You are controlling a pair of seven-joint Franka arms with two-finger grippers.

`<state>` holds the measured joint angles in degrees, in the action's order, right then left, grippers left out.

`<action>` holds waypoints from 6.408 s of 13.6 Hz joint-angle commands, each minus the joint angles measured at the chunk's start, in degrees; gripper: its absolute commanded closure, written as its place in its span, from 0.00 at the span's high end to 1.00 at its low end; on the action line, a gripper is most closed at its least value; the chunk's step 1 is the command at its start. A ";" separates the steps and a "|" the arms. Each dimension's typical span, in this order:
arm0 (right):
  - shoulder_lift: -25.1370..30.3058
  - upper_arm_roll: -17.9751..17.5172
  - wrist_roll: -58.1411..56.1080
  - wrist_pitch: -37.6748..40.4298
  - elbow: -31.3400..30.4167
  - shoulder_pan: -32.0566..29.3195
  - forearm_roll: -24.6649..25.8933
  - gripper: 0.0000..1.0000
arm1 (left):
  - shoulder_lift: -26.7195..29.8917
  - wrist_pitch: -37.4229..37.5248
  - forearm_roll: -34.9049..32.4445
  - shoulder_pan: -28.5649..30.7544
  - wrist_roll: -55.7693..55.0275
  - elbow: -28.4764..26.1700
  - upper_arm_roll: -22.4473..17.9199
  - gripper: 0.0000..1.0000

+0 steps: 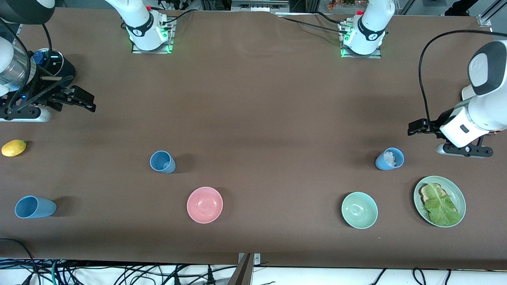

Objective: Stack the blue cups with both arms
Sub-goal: 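Move the left gripper down over the small tissue-filled blue cup, then close the left gripper on the rim of the small blue cup, then lift the small blue cup and carry it toward the table middle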

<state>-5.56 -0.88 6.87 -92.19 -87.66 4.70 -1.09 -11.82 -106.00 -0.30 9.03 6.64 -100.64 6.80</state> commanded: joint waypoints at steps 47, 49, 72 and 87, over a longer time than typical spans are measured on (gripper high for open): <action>0.55 0.01 0.86 0.43 -0.14 0.14 0.82 1.00 | -7.96 -42.11 0.56 1.87 11.29 -19.33 -1.79 0.00; 0.55 0.09 0.86 0.43 -0.14 0.14 0.82 1.00 | -6.64 -36.42 0.56 1.61 11.20 -16.97 -1.79 0.00; 0.38 0.18 0.77 0.34 0.12 0.14 0.82 1.00 | -8.82 -8.43 -0.23 -20.87 -55.56 9.05 12.27 0.00; -0.06 0.18 0.68 0.25 0.29 0.14 2.05 1.00 | -23.85 -12.73 -10.77 -35.92 -81.16 17.94 10.78 0.00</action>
<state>-5.74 -0.70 6.89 -92.21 -87.67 4.70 0.32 -33.39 -117.69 -8.97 -25.30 -72.50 -85.27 18.56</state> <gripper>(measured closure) 0.000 0.947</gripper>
